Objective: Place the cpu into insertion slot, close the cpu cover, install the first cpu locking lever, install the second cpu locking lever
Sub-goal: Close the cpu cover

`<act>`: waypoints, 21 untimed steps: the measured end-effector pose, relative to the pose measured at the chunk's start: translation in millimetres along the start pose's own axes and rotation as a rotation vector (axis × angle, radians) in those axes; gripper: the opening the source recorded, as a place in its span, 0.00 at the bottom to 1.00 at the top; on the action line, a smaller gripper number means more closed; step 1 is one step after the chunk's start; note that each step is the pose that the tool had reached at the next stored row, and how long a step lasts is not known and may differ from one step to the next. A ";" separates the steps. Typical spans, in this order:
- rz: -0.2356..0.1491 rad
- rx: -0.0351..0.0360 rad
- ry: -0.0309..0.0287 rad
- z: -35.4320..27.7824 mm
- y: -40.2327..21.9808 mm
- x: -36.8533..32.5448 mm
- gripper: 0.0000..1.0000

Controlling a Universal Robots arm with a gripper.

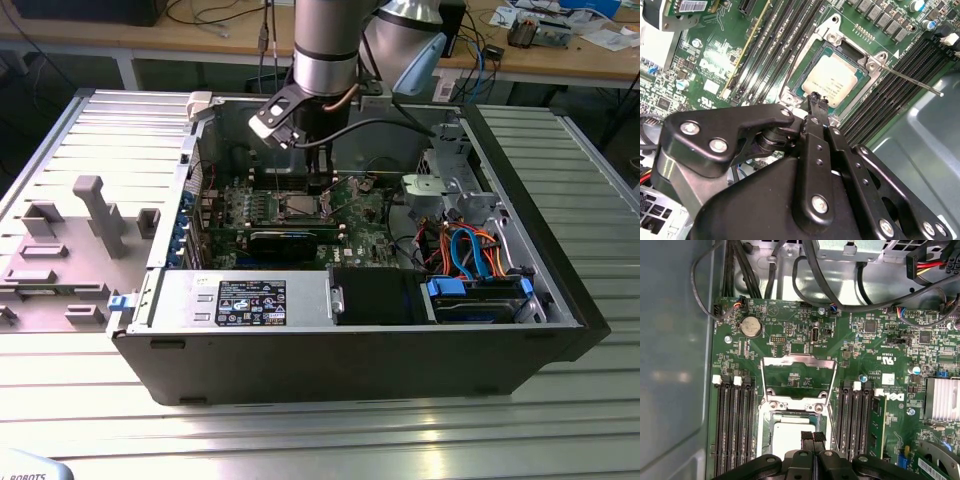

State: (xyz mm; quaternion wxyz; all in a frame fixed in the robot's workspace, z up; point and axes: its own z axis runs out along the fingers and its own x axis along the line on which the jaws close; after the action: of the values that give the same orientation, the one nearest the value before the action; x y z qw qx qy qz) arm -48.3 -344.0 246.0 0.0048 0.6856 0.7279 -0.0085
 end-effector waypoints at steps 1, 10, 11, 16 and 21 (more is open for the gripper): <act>0.000 0.0000 0.0000 0.0 0.2 0.2 0.11; 0.000 0.0000 0.0000 -0.1 2.9 1.8 0.11; 0.000 0.0000 0.0000 -0.1 3.5 1.9 0.11; 0.000 0.0000 0.0000 -1.6 6.0 2.1 0.11; 0.000 0.0000 0.0002 -4.3 7.1 2.1 0.11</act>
State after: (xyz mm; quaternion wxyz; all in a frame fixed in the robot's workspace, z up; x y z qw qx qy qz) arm -41.3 -341.4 250.2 0.0047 0.6856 0.7279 -0.0084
